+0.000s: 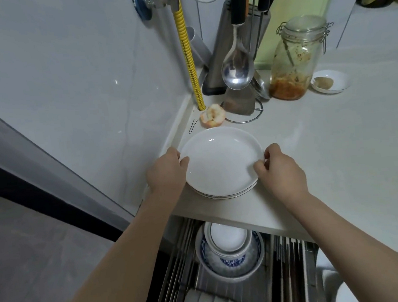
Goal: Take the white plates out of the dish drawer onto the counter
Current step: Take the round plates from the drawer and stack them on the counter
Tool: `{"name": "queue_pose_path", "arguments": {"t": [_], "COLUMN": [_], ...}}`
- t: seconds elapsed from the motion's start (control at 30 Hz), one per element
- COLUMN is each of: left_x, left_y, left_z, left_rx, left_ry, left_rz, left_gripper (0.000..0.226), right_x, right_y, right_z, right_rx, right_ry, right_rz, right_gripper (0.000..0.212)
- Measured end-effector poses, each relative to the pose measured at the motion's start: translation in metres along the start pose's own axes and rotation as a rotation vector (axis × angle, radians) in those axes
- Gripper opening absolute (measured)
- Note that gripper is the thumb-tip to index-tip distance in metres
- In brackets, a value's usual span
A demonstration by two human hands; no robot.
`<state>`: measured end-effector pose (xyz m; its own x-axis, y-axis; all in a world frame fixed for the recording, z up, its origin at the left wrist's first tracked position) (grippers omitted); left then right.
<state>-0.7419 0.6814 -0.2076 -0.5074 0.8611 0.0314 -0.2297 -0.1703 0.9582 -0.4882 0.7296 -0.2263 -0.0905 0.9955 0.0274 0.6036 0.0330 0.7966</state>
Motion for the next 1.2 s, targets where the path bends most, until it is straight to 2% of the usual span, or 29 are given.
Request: {"name": "queue_pose_path", "arguments": {"t": [0.27, 0.37, 0.5, 0.63, 0.73, 0.9, 1.07, 1.2], "left_x": [-0.054, -0.080, -0.123, -0.174, -0.210, -0.262, -0.300, -0.324], "left_y": [-0.007, -0.013, -0.012, -0.019, -0.038, -0.075, -0.122, -0.164], "left_z": [-0.007, -0.011, -0.011, 0.004, 0.023, 0.058, 0.093, 0.120], "left_rx": [-0.124, -0.187, -0.149, -0.091, -0.036, -0.074, -0.024, 0.034], "left_ry": [0.010, 0.030, -0.026, -0.187, -0.288, -0.418, -0.495, -0.520], "left_rz": [0.100, 0.079, 0.099, 0.123, 0.072, -0.054, -0.198, -0.302], "left_gripper": [0.040, 0.047, 0.053, 0.036, 0.030, 0.022, 0.043, 0.040], "right_x": [-0.021, -0.042, -0.082, -0.124, -0.155, -0.202, -0.241, -0.266], "right_y": [0.007, 0.014, 0.023, 0.030, 0.040, 0.053, 0.056, 0.057], "right_z": [0.006, 0.008, 0.011, 0.031, 0.052, 0.110, 0.181, 0.239], "right_rx": [0.004, 0.001, -0.044, -0.156, -0.222, -0.234, -0.287, -0.330], "right_ry": [0.027, 0.087, 0.226, 0.280, 0.300, 0.192, 0.027, -0.126], "right_rz": [-0.078, -0.064, -0.014, -0.037, -0.021, -0.061, -0.156, -0.204], "right_gripper": [0.030, 0.032, 0.036, 0.035, 0.029, 0.027, 0.033, 0.039]}}
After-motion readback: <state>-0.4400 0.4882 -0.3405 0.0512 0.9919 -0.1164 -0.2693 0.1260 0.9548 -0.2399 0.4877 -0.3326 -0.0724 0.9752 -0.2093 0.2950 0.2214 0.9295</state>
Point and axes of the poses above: each hand's wrist, its own x-axis towards the middle knuckle, its own y-axis out of the back of the hand, z = x × y, the point moved 7 cm from there along x, towards the middle knuckle, and after that the axes turned 2 degrees about x, right-handed, at the moved point
